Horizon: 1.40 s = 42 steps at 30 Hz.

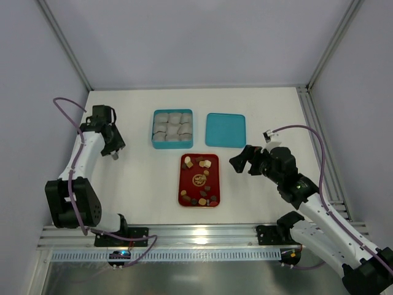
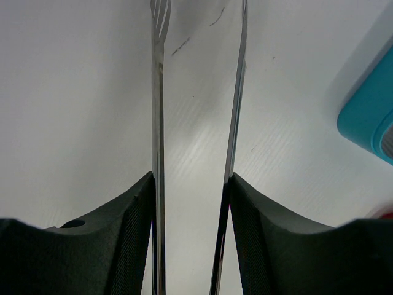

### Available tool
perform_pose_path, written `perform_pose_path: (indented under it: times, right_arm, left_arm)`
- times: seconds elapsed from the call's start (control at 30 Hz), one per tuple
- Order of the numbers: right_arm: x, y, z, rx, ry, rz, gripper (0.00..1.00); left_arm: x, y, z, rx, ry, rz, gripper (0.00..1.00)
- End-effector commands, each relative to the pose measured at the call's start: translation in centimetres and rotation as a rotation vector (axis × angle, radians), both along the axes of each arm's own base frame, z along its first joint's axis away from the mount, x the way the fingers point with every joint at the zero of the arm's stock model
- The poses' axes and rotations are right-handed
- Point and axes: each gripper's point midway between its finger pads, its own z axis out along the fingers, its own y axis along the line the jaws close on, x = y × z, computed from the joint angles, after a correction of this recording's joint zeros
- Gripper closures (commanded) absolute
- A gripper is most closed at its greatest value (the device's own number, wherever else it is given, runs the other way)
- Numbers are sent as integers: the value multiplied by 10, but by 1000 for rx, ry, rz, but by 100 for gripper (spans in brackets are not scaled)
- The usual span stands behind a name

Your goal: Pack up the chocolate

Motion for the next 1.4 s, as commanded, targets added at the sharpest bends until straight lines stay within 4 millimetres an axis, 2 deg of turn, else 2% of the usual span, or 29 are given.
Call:
perform_pose_path:
  times: [0.0,0.33,0.37,0.63,0.87,0.97,1.1,1.2,1.37]
  right_arm:
    - [5,2,13,17,-29,-9,0]
    - [13,5,16,23,-23,-23,0]
    - [13,5,17,23,-23,-23,0]
    - [17,5,18,12,-12,-33,0]
    - [18,6,14,11,11,-38,0]
    - [18,6,10,11,29,-41,0]
    - [18,7,6,8,45,-46,0]
    - [17,5,1,-5,59,-55,0]
    - [11,4,-4,-11,73,-54,0]
  left_arm:
    - [-10,-6,27,6,-44,5,50]
    - [-25,-25,68,-23,-113,-50,51]
    - [-27,-35,70,-27,-109,-84,51]
    - [-40,-61,104,-54,-165,-186,53]
    - [-54,-93,131,-96,-209,-306,53]
    - [-60,-114,144,-128,-228,-376,53]
    - [-74,-150,149,-167,-225,-496,53]
    - [-81,-167,149,-181,-215,-547,53]
    - [-101,-205,133,-174,-170,-674,55]
